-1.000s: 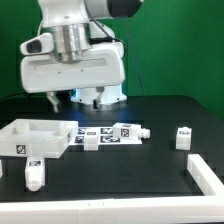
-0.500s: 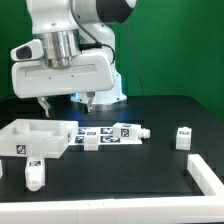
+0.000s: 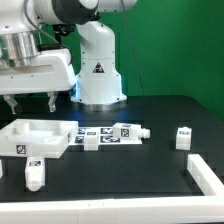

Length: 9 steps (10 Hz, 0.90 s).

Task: Assemble one leg

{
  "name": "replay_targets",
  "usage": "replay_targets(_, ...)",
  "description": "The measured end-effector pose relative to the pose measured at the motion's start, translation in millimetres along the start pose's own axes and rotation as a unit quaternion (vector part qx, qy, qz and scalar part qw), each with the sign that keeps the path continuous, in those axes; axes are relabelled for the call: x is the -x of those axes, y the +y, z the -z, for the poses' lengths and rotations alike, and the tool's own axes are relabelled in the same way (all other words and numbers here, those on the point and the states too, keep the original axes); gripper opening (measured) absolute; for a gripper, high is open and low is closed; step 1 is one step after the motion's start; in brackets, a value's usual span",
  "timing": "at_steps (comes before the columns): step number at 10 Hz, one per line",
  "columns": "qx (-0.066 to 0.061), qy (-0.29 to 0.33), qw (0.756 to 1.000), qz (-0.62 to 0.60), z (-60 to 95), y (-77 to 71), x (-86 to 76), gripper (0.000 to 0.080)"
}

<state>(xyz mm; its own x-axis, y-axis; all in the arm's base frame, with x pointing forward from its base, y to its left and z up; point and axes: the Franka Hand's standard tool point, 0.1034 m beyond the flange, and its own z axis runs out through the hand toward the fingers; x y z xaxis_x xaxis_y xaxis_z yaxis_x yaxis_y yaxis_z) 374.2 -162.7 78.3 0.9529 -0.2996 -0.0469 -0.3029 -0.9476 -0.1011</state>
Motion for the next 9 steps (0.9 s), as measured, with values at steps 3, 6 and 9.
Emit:
replay_targets(3, 0.0, 0.0, 1.0, 0.005, 0.2, -2.6, -1.3, 0.0649)
replay_targets(6, 0.017, -0.006, 1.0, -0.014, -10.5, 37.1, 7.7, 0.0649)
replay_targets(9, 0.056, -0.004, 0.998, -0.001, -35.3, 89.9, 22.6, 0.0649)
